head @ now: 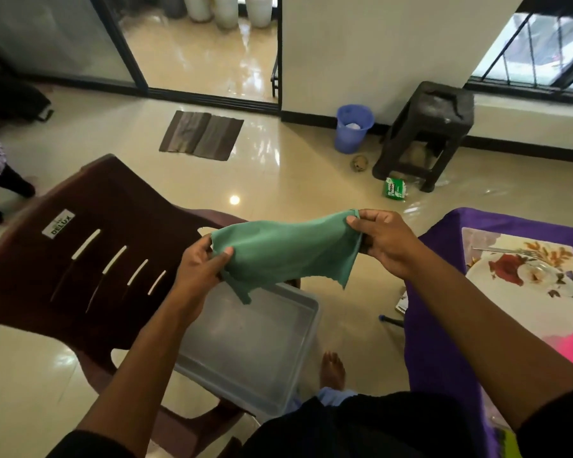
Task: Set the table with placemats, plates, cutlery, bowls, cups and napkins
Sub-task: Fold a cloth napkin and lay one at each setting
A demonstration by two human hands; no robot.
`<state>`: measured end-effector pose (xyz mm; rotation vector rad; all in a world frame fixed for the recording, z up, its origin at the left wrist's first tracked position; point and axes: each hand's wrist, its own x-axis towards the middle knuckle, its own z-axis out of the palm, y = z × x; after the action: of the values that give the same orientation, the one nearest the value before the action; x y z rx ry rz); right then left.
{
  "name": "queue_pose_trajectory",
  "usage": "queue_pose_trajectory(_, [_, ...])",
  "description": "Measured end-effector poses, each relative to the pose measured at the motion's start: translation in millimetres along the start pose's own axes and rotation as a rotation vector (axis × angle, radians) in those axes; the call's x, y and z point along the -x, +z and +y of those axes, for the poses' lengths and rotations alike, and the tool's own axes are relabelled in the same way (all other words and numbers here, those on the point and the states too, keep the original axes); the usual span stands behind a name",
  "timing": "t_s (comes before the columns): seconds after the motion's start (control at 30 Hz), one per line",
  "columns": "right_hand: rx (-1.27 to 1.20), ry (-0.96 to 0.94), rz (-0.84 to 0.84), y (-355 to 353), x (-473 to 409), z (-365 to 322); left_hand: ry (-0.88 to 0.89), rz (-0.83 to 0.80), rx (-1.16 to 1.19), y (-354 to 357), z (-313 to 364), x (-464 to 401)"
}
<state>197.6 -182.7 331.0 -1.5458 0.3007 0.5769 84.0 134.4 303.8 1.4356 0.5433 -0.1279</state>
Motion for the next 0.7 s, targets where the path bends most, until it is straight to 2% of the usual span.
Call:
queue_pose_trajectory(0.13, [-0.03, -0.039, 0.08, -11.4, 9.4, 4.5, -0.046, 0.097, 0.086, 0.4, 4.9, -9.9])
queue_pose_trajectory(0.27, [-0.052, -0.067, 0.194, -27.5, 19.9, 12.6, -0.104, 0.1, 0.225, 5.1, 1.3, -16.3])
queue_pose_trajectory(0.37, [0.019, -0.11, 0.192, -41.9, 31.2, 16.6, -0.094, 0.051, 0.235, 16.8, 2.5, -20.1])
queue_pose_trajectory(0.57, [0.108, -0.166, 0.214, -61.2, 57.0, 25.1, 0.025, -0.109, 0.007, 44.3, 5.9, -31.9])
queue_pose_trajectory(0.7, [0.095, -0.227, 0.201, -68.7, 72.3, 22.0, -0.046, -0.124, -0.138, 54.9, -7.3, -36.3])
